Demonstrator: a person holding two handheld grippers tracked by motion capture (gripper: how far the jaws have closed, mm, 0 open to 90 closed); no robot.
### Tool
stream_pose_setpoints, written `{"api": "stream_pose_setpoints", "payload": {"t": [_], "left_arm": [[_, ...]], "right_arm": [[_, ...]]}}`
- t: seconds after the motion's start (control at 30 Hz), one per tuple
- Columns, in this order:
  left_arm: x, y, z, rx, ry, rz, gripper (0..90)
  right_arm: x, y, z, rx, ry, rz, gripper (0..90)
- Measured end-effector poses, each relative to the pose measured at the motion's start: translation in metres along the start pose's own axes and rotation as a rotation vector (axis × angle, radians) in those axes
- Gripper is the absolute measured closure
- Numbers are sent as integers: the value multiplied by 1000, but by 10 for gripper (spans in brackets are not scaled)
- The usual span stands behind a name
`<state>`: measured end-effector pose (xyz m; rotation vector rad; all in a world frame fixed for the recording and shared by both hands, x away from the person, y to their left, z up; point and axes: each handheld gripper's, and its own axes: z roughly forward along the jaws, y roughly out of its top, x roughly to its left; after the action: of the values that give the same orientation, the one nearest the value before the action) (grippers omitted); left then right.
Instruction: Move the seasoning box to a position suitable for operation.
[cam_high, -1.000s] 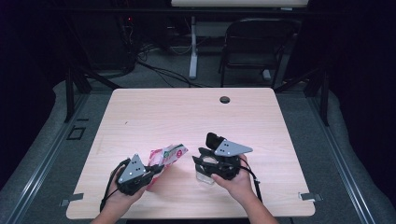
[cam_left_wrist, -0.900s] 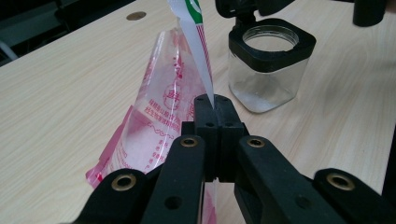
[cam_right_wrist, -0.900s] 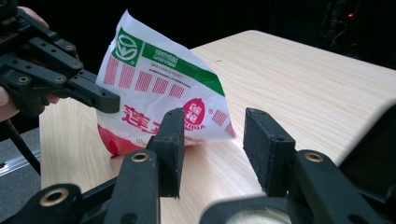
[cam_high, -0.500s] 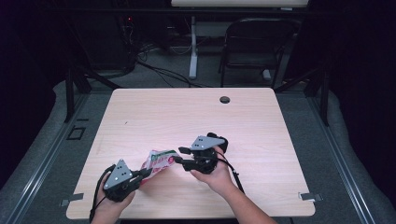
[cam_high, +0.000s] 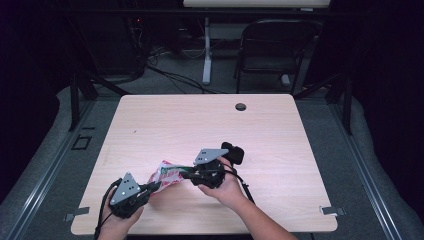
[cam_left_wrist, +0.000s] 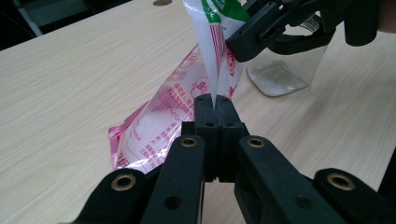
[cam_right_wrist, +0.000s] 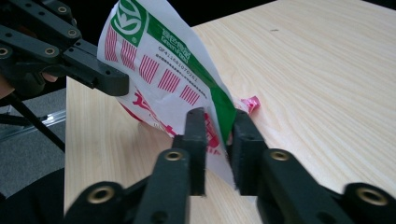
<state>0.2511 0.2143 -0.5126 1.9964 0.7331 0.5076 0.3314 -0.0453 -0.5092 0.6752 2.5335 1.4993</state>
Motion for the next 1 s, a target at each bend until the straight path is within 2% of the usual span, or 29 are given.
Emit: {"api": "stream_pose_setpoints", "payload": {"t": [0.13, 0.23, 0.4, 0.57, 0.67, 0.77, 0.9, 1.0], "left_arm": [[1, 1, 2, 2, -4, 1, 900], [2, 0, 3, -3, -16, -2, 900], [0, 2, 2, -23, -8, 3, 889], [-2, 8, 1, -51, 12, 34, 900], [-4, 11, 2, -60, 18, 43, 900], [-7, 13, 4, -59, 19, 65, 900], [-10, 16, 4, -67, -3, 62, 900], [-8, 14, 6, -74, -45, 18, 879]], "right_arm": [[2, -2, -2, 30, 7, -23, 889], [3, -4, -3, 40, 9, -31, 900], [6, -3, -6, 10, -8, -24, 900], [14, 7, -16, -65, -71, -48, 900], [15, 11, -22, -99, -79, -40, 900], [14, 12, -27, -104, -84, -48, 900], [14, 11, -34, -113, -88, -42, 900], [13, 10, -35, -113, -85, -45, 900]]}}
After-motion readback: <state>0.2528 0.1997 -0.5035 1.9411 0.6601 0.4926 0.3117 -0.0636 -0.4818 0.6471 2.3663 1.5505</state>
